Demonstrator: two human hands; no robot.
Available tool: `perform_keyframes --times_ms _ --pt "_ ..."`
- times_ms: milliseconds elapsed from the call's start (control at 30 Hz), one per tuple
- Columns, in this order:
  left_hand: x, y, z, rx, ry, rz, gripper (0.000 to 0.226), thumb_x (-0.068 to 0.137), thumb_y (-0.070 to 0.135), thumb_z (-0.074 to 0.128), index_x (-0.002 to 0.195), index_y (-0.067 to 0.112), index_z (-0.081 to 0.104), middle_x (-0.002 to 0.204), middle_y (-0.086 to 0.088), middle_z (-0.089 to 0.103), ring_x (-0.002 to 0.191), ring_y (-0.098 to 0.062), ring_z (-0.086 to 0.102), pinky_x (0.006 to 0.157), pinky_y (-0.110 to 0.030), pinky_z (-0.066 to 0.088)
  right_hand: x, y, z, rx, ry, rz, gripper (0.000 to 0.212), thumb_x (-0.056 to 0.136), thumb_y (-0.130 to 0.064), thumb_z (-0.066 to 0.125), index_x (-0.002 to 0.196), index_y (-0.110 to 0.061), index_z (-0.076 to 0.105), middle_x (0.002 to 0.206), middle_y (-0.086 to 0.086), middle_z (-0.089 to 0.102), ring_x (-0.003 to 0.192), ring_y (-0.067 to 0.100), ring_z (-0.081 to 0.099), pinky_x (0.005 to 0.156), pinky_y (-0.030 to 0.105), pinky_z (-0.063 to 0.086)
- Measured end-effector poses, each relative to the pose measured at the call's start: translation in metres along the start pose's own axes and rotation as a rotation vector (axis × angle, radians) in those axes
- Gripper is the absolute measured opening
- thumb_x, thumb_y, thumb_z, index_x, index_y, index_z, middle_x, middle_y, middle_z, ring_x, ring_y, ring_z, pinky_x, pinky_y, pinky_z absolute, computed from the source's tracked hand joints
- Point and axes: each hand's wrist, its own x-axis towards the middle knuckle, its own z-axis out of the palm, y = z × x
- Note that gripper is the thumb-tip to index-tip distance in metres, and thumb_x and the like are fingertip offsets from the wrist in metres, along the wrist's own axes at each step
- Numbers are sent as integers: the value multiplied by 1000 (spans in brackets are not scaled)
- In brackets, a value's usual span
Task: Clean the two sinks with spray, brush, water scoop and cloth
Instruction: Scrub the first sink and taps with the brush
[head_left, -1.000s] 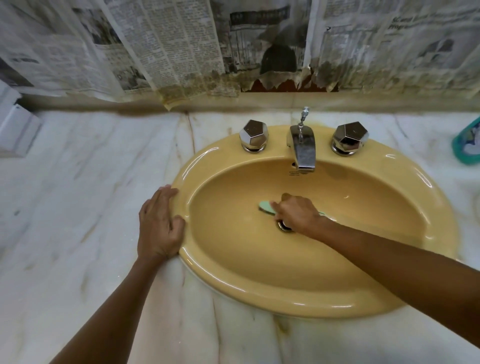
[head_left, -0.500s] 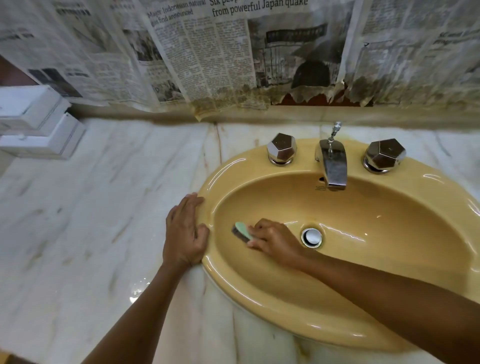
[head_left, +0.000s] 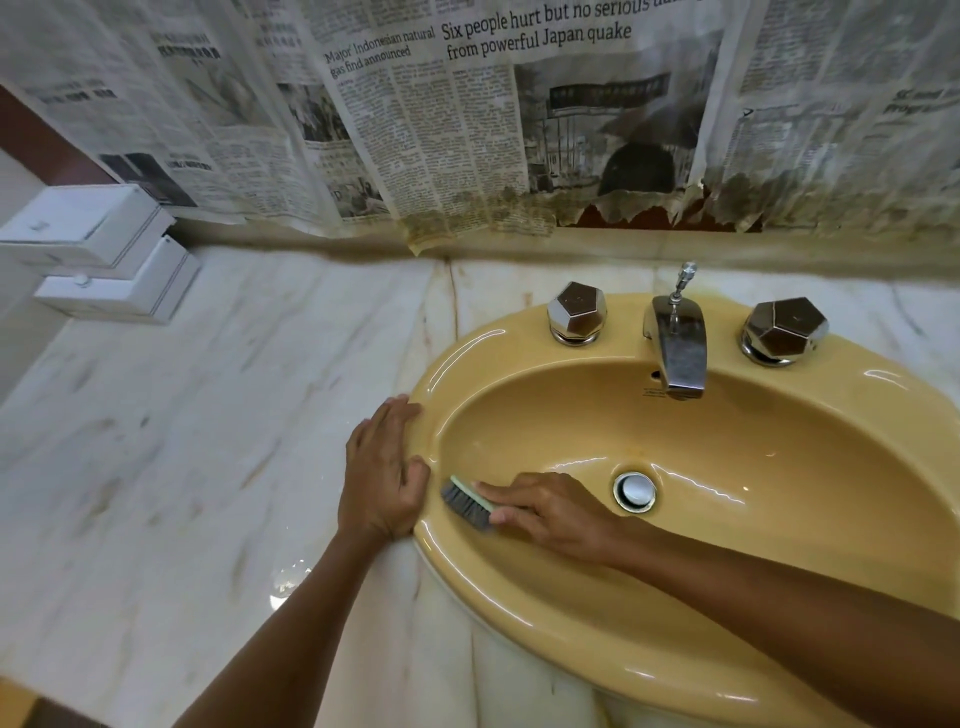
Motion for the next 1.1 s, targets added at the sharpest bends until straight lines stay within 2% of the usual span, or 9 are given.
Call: perform_keyframes --times_ms 100,200,300,467,567,633,767,933,1100 --pt "-1 -2 0 -1 -3 -13 61 76 32 38 134 17 48 144 -3 48 139 -19 38 116 -35 24 -3 3 -9 -65 -22 6 57 89 -62 32 141 -43 45 85 -8 58 83 16 56 72 29 42" --pt "-1 -1 1 4 -11 -18 62 76 33 38 135 16 49 145 -3 47 140 -18 36 116 -33 23 15 3 -13 100 267 106 46 92 -35 59 138 -29 56 103 -7 70 93 14 63 80 28 48" --pt "-1 1 -1 2 -7 -22 64 76 32 38 136 13 49 145 -1 48 139 -17 36 117 -35 23 38 -14 -7 376 482 346 26 85 -21 74 110 -17 68 92 -9 69 85 6 64 79 25 49" --pt "0 -1 -1 -1 -2 -17 62 76 31 39 135 15 49 146 -2 47 140 -15 36 116 -39 26 30 -19 -4 392 43 209 9 83 -16 75 92 -18 74 79 -15 67 71 -6 56 68 15 42" --pt "-1 0 -1 6 -7 -21 62 77 32 39 136 16 49 145 -1 47 140 -15 36 116 -40 26 44 -6 -25 265 197 254 22 85 -19 74 106 -13 77 89 -13 73 75 -5 56 68 11 38" --pt "-1 0 -1 6 -8 -25 62 77 33 38 136 16 49 145 -1 47 140 -15 36 116 -39 25 45 -4 -25 247 318 294 28 85 -22 73 110 -10 75 102 -1 75 89 7 65 78 20 47" --pt "-1 -1 -1 6 -9 -23 63 76 33 38 135 16 49 146 -2 46 139 -16 37 117 -33 22 21 -2 -7 15 -32 258 37 92 -34 62 121 -11 69 96 14 72 92 30 65 79 37 48" --pt "0 -1 -1 24 3 -7 61 75 29 38 134 17 48 144 -3 48 137 -18 39 116 -31 23 14 29 -32 -296 20 564 31 97 -35 53 118 -16 63 110 15 64 104 34 58 73 33 38" --pt "0 -1 1 28 12 -8 61 74 27 39 134 17 48 143 -4 49 135 -20 40 114 -26 21 -11 30 -42 -390 -243 570 30 95 -32 57 116 -11 57 119 13 57 109 33 56 75 33 39"
